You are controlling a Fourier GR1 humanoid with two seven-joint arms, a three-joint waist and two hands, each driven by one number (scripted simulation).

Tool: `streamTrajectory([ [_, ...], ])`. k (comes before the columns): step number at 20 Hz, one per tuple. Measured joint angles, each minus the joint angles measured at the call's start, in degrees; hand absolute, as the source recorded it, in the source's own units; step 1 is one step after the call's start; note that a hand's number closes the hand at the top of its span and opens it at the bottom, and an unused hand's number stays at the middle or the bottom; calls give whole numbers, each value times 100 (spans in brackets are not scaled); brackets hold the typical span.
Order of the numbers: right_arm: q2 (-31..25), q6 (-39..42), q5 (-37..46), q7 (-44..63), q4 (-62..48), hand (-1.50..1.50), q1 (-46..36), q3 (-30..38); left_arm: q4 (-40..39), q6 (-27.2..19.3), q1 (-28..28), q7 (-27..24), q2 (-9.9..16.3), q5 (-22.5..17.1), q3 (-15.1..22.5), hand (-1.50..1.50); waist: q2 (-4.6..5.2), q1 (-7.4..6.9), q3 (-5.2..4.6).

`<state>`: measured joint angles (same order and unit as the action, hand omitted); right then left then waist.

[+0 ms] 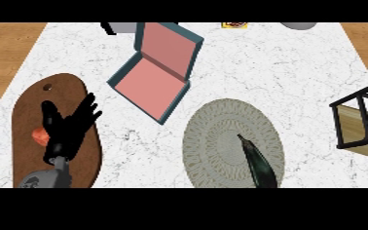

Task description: Pick the cupcake from the placemat and place it in the tiered shelf

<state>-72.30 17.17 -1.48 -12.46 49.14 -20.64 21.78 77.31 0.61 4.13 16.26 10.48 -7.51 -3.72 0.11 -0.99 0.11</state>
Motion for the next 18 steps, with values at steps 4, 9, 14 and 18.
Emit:
streamTrajectory([
  [4,-146,85,342,-300,-310,150,-173,-117,50,-47,-30,32,-63,44,18,0,0,9,1],
  [9,36,140,-52,252,-679,-150,-604,208,-34,-35,-20,-80,-93,64,-2,0,-8,18,0],
  [14,116,323,-537,780,-960,-150,-1043,557,18,-10,-77,-99,-90,68,-9,0,-16,28,-1],
  [18,127,479,-923,1094,-1315,-150,-1404,841,50,21,-55,-9,-51,32,-47,0,-8,17,-3],
])
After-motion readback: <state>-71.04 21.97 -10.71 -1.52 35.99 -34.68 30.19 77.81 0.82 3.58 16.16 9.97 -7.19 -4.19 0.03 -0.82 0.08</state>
